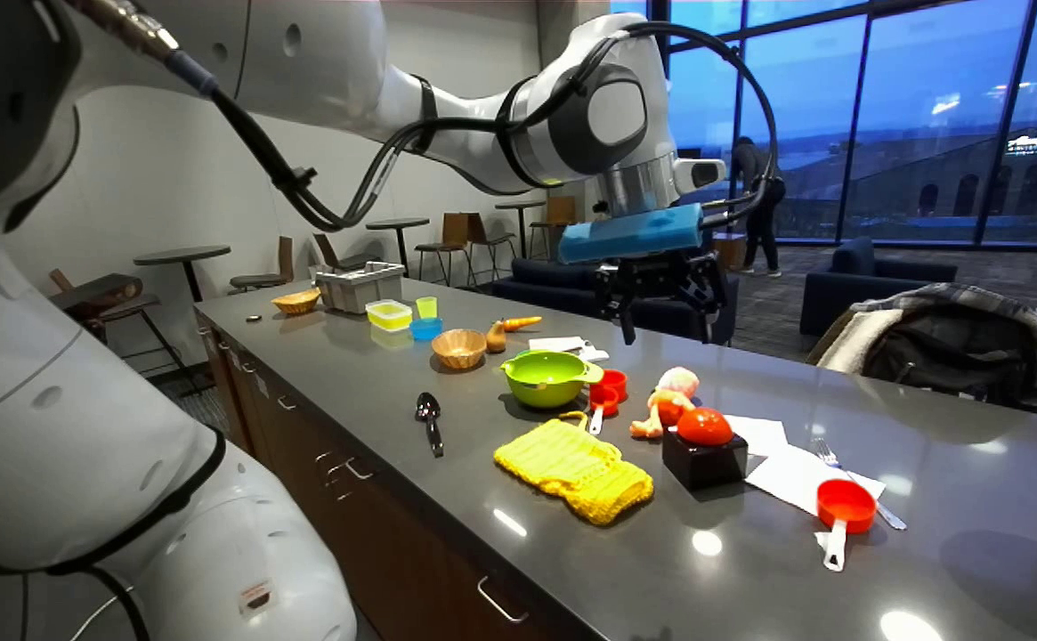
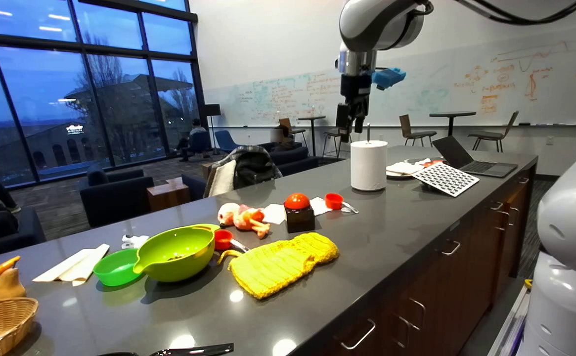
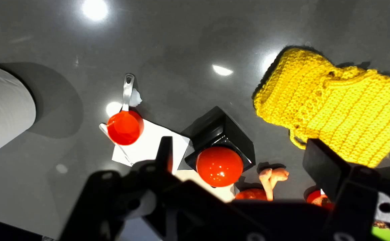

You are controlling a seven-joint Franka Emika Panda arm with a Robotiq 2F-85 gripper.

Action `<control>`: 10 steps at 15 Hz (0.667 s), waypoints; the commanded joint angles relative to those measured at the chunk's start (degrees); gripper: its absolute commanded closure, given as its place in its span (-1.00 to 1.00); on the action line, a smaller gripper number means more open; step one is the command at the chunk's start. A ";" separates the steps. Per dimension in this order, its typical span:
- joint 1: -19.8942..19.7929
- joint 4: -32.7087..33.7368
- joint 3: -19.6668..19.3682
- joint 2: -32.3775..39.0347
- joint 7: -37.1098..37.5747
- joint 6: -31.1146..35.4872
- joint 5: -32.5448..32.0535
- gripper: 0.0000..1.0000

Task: Unfold the yellow cloth and then fold it again

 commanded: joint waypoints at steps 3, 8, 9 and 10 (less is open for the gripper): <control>0.31 0.11 -0.25 0.02 0.11 -0.14 -0.12 -1.00; 0.31 0.11 -0.25 0.02 0.11 -0.14 -0.12 -1.00; 0.32 -0.01 -0.28 -0.03 0.33 0.06 0.08 -1.00; 0.45 0.05 -0.03 0.69 1.07 -0.23 0.46 -1.00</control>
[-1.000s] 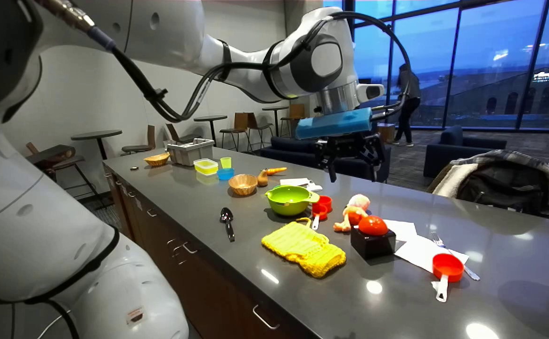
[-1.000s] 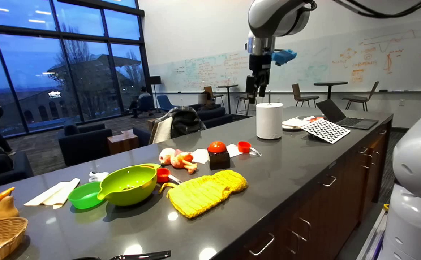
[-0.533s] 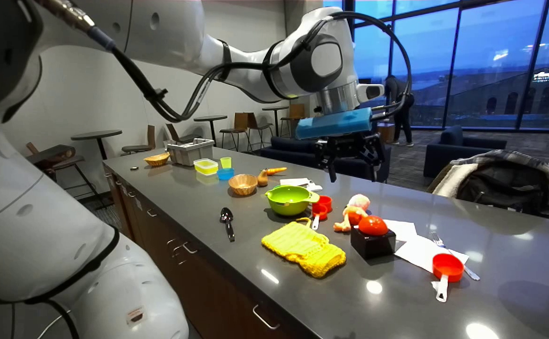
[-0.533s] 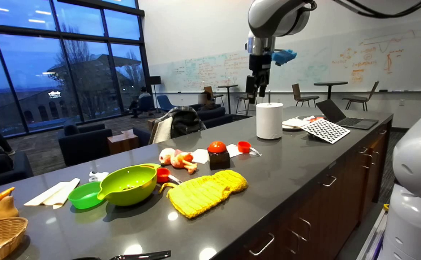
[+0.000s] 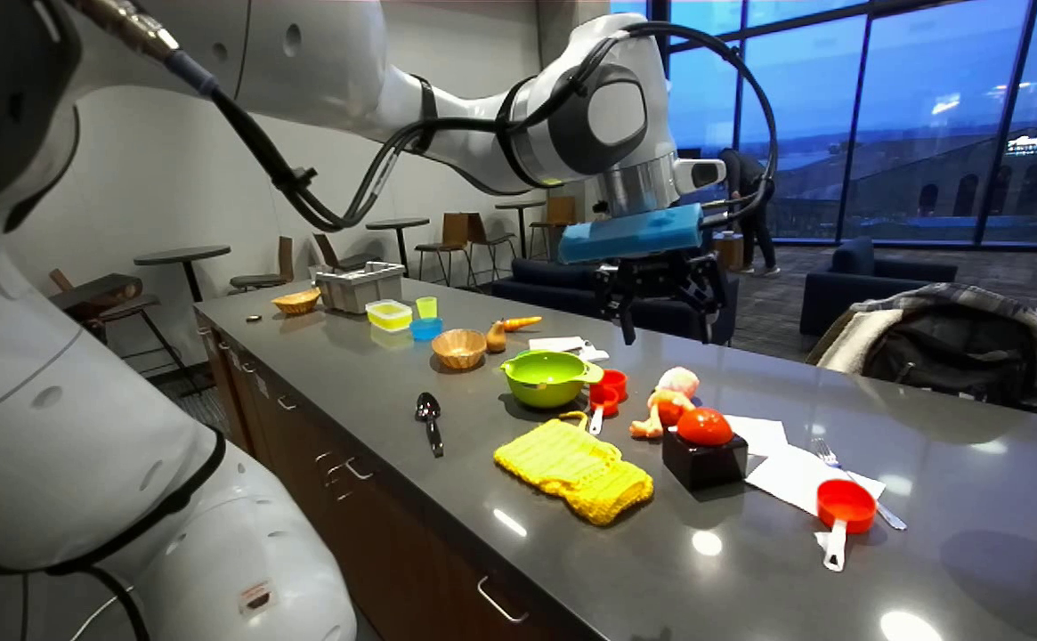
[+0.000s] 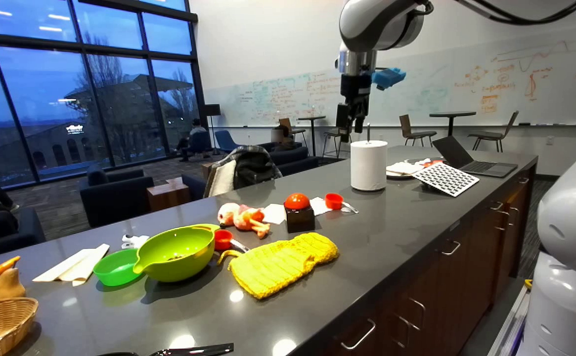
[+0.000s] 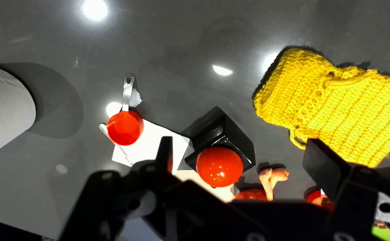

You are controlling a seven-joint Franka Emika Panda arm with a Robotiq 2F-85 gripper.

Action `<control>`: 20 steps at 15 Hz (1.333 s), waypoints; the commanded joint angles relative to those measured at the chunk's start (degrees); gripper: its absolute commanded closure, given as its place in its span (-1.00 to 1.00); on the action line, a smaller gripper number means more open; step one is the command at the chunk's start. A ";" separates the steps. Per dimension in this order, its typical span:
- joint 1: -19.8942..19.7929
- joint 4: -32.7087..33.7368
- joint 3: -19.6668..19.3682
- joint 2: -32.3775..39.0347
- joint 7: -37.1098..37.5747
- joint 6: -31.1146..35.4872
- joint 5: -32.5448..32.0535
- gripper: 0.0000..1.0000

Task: Unfold the yellow cloth and then fold it again

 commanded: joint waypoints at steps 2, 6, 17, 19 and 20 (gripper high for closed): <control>1.01 -0.04 0.33 2.08 2.74 -0.17 2.31 -1.00; 1.79 -0.08 2.49 6.79 9.97 0.82 6.07 -1.00; 1.90 -5.25 6.95 17.53 27.53 9.10 6.72 -1.00; 1.89 -6.84 6.99 18.97 29.47 11.13 6.55 -1.00; 1.93 -7.61 6.97 19.63 30.13 12.25 6.62 -1.00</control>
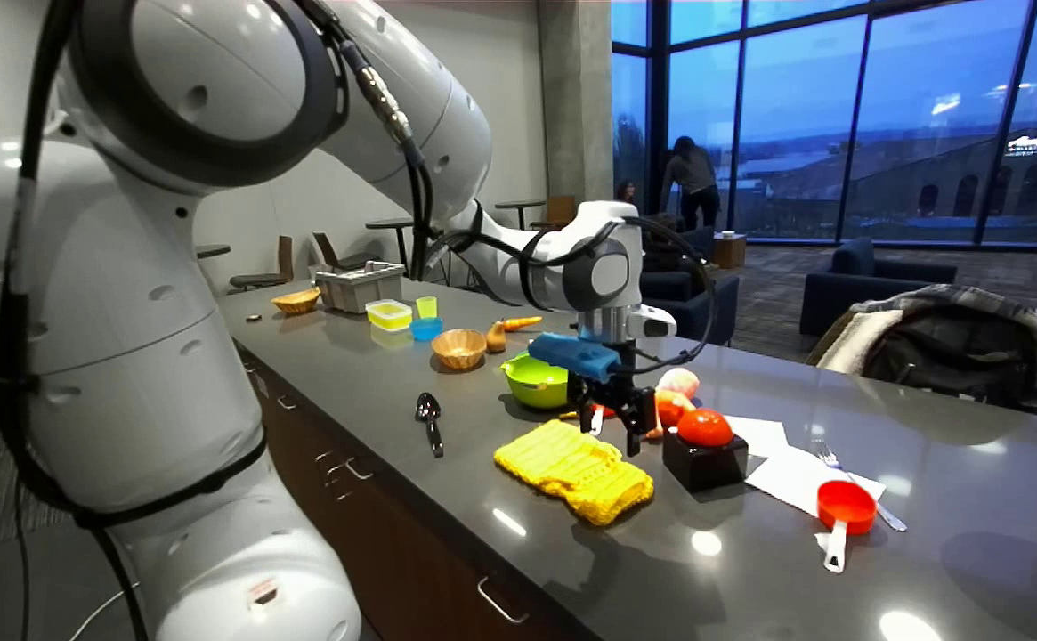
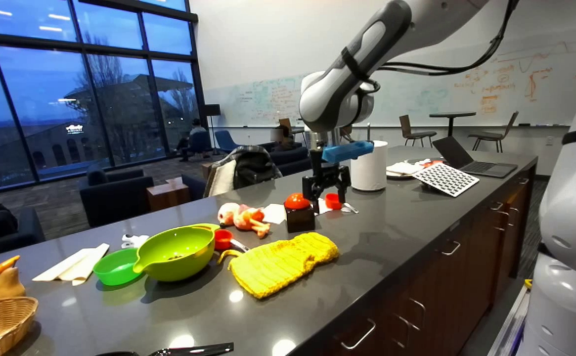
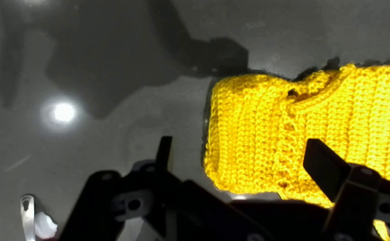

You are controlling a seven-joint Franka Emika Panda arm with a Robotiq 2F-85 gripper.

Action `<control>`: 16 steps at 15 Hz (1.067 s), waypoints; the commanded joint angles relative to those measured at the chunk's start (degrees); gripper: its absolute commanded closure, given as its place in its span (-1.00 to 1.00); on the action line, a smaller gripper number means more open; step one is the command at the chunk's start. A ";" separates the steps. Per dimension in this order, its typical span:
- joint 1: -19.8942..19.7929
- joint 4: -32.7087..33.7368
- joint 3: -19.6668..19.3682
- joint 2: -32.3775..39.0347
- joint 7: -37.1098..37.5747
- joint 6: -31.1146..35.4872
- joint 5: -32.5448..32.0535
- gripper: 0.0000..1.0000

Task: Unfold the yellow cloth and then fold it again

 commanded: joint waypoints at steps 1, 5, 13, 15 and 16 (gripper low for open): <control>0.23 -3.42 0.23 1.45 3.24 4.64 0.68 -1.00; 0.12 -2.71 -0.11 2.86 2.11 4.43 0.01 -1.00; 0.29 -0.58 -0.25 6.56 -1.50 3.67 0.87 -1.00; 0.19 0.37 -0.41 8.55 -3.82 3.47 1.24 -1.00; 0.10 0.92 -0.51 9.63 -5.14 3.50 1.77 -1.00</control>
